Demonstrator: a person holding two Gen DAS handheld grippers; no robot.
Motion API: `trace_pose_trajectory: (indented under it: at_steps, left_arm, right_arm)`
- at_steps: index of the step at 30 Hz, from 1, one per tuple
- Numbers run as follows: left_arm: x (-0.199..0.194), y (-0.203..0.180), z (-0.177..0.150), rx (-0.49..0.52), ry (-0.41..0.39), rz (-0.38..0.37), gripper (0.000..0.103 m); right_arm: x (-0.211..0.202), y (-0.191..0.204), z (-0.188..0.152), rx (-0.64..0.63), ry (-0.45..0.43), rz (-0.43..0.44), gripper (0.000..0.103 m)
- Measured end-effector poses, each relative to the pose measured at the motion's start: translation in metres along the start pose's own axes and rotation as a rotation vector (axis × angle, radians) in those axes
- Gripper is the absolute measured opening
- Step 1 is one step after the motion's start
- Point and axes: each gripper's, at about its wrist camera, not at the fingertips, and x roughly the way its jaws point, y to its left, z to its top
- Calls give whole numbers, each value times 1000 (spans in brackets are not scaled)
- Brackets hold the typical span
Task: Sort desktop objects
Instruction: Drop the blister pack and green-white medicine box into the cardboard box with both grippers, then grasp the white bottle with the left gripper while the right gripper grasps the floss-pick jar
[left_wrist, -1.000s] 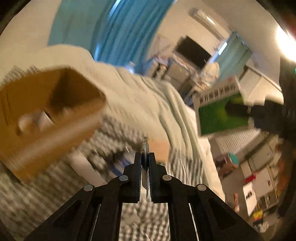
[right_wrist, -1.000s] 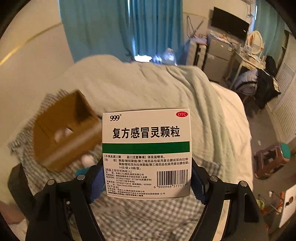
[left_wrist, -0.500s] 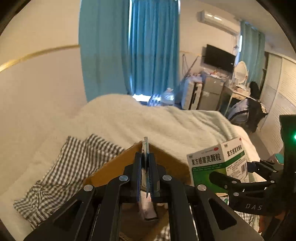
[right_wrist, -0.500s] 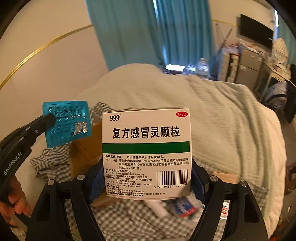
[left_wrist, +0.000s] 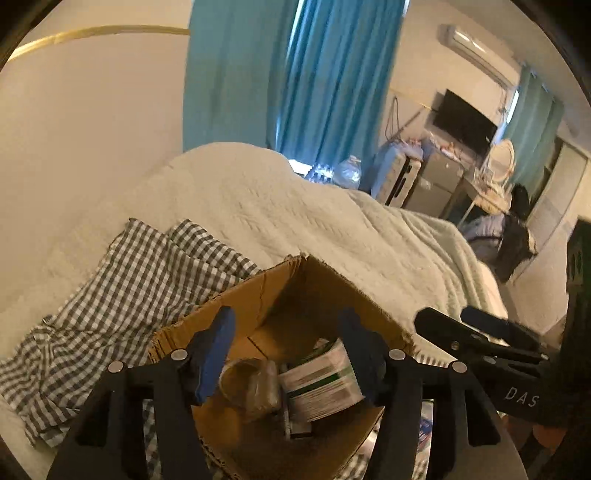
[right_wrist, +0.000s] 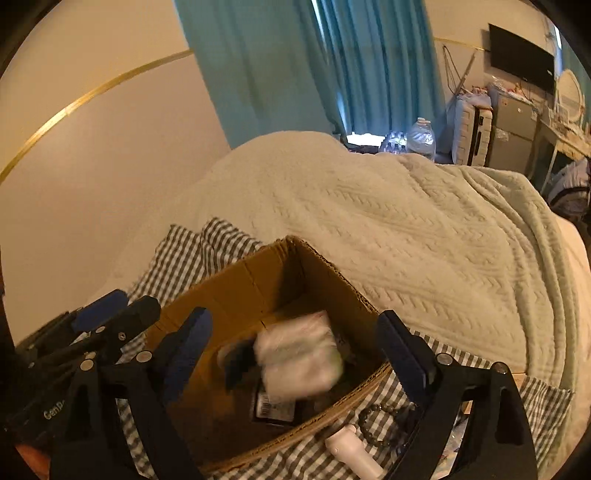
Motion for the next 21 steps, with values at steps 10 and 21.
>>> trace_pose_trajectory:
  at_steps: [10,21]
  left_arm:
    - [-23,-22,-10,29,-25,32,71]
    - [-61,-100,-62,88,-92,0,102]
  right_arm:
    - [-62,-41,-11,39,-44,-72,91]
    - [-145,-116,-58,77,-38,-179,93]
